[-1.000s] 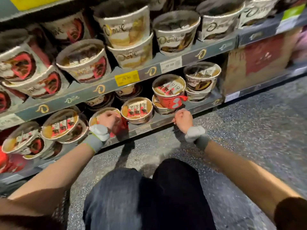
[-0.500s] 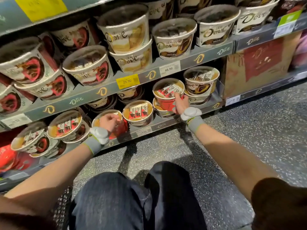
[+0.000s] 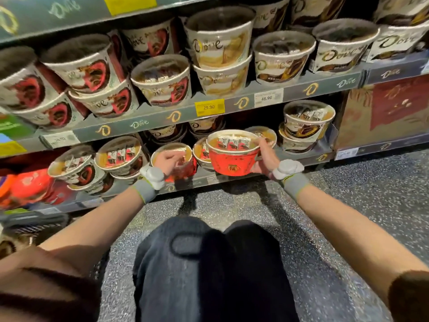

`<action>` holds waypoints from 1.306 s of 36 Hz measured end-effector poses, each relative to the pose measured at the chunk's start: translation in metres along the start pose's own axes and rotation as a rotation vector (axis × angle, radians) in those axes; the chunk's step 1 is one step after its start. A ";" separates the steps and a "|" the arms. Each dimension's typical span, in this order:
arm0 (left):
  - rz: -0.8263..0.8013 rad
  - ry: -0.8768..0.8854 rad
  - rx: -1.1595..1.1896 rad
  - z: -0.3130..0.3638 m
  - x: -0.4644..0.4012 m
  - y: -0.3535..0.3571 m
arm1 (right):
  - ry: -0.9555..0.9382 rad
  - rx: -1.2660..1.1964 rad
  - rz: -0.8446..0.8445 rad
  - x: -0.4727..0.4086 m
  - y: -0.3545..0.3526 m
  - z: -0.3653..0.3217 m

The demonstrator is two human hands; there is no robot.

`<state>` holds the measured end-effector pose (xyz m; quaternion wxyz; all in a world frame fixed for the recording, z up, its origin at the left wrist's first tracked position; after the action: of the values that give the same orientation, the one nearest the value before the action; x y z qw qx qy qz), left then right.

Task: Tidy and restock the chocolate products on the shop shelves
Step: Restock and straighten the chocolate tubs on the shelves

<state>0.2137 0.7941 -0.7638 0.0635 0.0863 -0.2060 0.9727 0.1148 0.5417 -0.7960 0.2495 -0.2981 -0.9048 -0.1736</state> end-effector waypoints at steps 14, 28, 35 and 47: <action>0.006 -0.140 0.193 -0.035 0.015 -0.030 | -0.021 0.438 -0.153 0.006 0.067 0.034; 0.145 -0.170 0.477 -0.028 -0.013 -0.049 | -0.172 0.386 -0.220 -0.041 0.130 0.026; 0.217 -0.206 0.522 -0.033 -0.026 -0.057 | -0.248 0.451 -0.264 -0.011 0.155 0.010; 0.257 -0.130 0.462 -0.016 -0.035 -0.059 | -0.319 0.726 -0.242 -0.049 0.184 0.021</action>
<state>0.2547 0.8511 -0.7624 -0.0952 0.1338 0.0084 0.9864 0.2566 0.6697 -0.8100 0.1727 -0.1054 -0.9631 0.1773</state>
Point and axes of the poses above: each hand's wrist, its own x-axis away from the middle knuckle, its own y-axis out of the palm, z = x × y, the point moved 2 cm from there along -x, towards the middle knuckle, and after that the axes turned 7 degrees about z, right-handed, at the moved point
